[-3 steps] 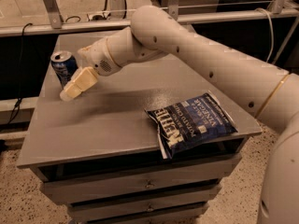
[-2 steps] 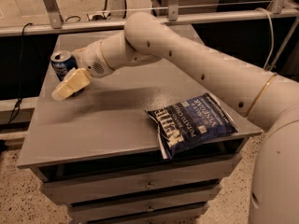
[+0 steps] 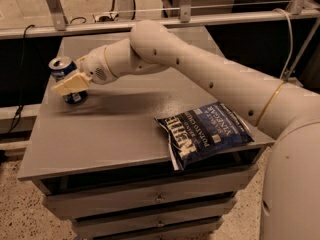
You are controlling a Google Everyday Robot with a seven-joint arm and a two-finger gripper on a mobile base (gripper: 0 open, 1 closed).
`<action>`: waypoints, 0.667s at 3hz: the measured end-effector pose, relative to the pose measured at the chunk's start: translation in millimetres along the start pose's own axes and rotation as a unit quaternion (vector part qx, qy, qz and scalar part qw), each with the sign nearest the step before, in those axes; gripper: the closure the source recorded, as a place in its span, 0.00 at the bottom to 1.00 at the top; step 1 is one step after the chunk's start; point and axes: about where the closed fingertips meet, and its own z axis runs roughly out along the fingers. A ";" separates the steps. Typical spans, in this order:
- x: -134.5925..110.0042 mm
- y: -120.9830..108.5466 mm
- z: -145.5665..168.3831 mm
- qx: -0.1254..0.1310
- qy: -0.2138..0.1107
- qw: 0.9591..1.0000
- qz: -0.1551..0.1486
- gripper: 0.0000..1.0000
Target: Knock pepsi can over
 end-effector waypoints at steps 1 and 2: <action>-7.1 -19.5 -21.6 0.019 -0.005 1.000 -0.003 0.64; -26.8 -45.9 -65.3 0.040 0.012 0.998 -0.044 0.88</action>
Offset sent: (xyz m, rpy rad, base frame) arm 0.0741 -0.1178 0.0986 -0.1026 -0.2249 -0.0437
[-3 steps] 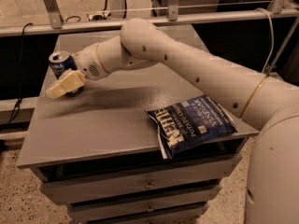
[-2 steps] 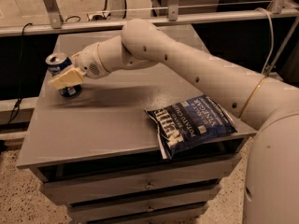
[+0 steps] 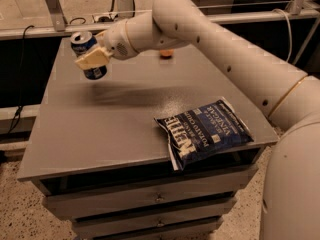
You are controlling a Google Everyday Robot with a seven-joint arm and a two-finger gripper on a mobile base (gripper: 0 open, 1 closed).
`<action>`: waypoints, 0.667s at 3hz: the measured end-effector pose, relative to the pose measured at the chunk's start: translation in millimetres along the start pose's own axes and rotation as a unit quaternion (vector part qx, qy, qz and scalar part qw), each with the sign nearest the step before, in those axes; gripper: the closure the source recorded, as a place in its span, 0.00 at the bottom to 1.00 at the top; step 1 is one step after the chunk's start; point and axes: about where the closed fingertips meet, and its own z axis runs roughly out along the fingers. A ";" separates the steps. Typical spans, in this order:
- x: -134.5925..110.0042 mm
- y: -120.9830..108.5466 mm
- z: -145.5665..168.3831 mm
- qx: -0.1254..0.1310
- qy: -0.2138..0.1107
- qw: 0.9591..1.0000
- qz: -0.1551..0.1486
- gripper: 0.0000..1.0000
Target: Knock pepsi can over
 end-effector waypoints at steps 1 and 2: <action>-3.4 -27.3 -49.9 0.011 0.054 0.996 -0.064 1.00; 23.8 -33.0 -90.0 -0.007 0.140 0.983 -0.119 1.00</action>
Offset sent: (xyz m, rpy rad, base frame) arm 0.0121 -0.1721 0.0006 -0.5858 -0.2299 0.1776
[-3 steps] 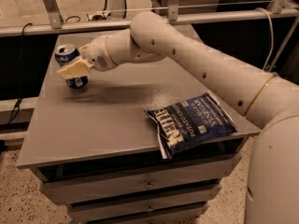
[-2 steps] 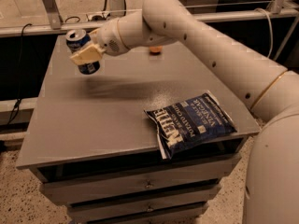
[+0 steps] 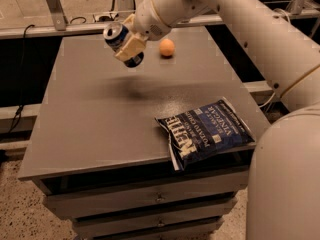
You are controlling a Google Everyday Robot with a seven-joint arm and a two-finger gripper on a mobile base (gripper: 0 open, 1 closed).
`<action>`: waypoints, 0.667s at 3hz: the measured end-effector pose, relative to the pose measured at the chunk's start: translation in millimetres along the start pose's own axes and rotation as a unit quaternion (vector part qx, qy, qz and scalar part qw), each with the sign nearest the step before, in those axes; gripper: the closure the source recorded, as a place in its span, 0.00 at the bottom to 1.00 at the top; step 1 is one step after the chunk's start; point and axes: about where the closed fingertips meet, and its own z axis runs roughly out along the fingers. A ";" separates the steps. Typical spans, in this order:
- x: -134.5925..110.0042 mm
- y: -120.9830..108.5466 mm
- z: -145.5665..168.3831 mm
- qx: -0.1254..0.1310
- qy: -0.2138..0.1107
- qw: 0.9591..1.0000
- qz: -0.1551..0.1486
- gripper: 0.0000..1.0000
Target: Knock pepsi can over
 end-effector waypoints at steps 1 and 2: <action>32.1 18.9 -12.7 -0.040 0.080 0.995 -0.053 1.00; 48.2 36.3 -9.7 -0.071 0.129 0.985 -0.085 0.85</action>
Offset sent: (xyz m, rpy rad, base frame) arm -0.0417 -0.0518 -0.0599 -0.4669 -0.0537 0.1993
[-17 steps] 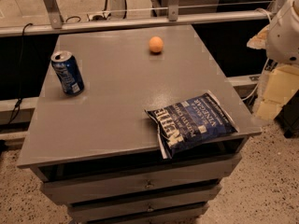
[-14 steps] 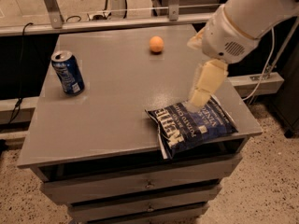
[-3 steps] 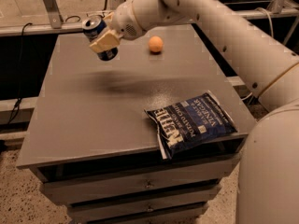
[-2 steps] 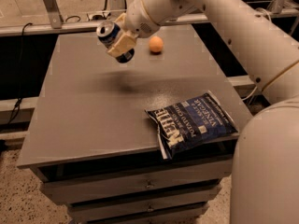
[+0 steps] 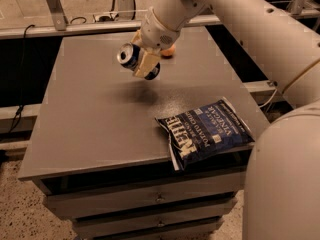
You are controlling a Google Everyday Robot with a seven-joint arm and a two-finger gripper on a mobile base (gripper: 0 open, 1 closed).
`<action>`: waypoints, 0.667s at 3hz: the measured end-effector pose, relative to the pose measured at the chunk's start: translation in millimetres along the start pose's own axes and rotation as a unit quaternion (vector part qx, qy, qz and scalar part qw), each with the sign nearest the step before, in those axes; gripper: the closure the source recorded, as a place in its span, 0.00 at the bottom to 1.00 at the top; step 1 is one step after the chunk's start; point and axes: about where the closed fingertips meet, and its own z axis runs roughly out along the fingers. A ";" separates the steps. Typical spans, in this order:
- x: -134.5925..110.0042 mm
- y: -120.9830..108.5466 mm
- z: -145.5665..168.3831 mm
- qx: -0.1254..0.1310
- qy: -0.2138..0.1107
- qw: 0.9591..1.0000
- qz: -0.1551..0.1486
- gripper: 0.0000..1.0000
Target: Knock pepsi can over
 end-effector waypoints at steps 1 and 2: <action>0.4 14.3 13.1 -0.024 0.028 0.999 -0.023 0.61; -1.5 25.8 25.8 -0.042 0.041 0.998 -0.035 0.38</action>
Offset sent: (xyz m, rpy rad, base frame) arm -0.0335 0.0139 -0.0399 -0.1614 0.0191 0.1051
